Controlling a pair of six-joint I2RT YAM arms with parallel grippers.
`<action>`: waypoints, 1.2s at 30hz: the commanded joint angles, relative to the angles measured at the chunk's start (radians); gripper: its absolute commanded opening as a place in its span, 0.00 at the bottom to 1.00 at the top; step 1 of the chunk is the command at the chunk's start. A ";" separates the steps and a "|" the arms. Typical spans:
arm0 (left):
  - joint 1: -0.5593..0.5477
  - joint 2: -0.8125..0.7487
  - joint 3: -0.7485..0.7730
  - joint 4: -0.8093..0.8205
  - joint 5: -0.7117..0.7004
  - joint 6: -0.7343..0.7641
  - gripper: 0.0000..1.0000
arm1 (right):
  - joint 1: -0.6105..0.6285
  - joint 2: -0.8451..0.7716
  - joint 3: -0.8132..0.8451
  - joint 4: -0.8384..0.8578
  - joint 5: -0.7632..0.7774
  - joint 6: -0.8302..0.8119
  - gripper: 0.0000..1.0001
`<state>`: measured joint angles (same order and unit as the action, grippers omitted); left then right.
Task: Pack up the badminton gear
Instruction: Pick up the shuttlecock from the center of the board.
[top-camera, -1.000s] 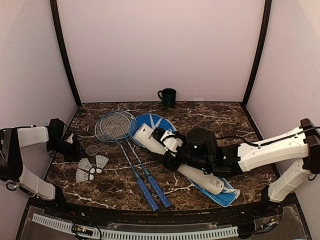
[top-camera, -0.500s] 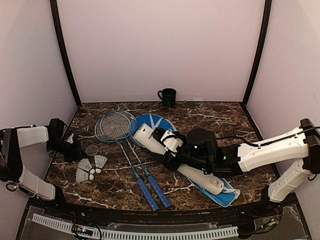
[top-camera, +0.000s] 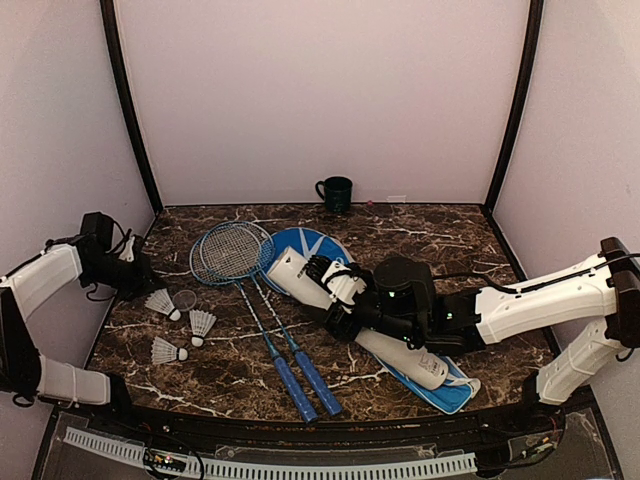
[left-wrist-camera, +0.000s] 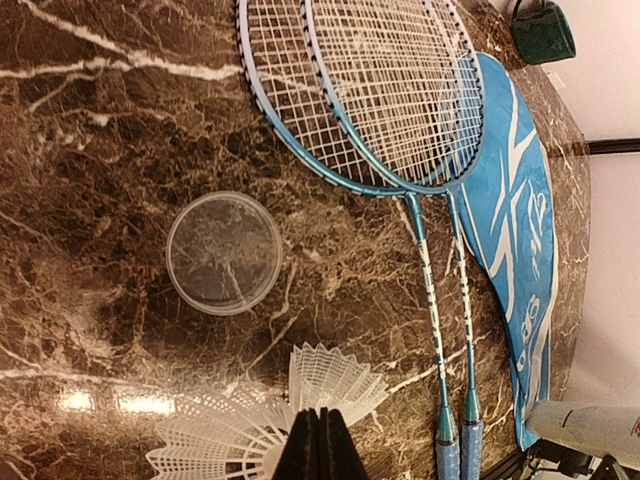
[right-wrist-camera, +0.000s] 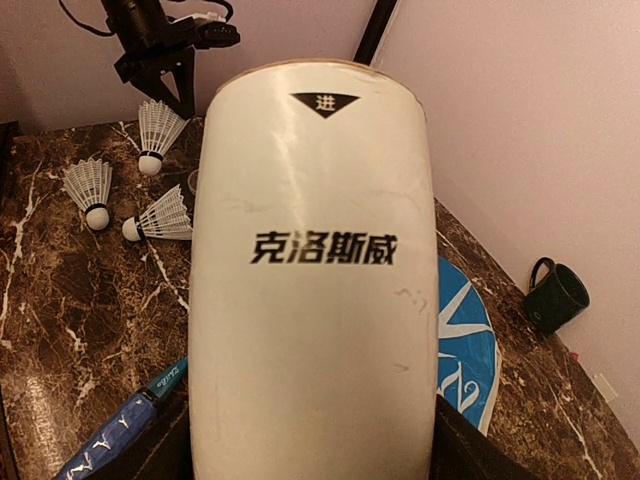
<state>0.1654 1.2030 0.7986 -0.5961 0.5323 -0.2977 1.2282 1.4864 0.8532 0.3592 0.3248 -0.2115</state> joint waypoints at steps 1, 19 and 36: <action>-0.003 -0.048 0.058 -0.045 -0.041 0.017 0.00 | -0.008 0.003 -0.006 0.054 -0.013 0.014 0.72; -0.111 -0.069 0.207 0.028 -0.008 0.012 0.00 | -0.009 0.018 0.019 0.022 -0.020 0.016 0.71; -0.336 -0.070 0.262 0.236 0.190 -0.055 0.00 | -0.007 0.043 0.051 -0.035 -0.018 0.044 0.71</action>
<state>-0.1486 1.1591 1.0405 -0.4549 0.6327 -0.3237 1.2282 1.5154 0.8806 0.3260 0.3103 -0.2043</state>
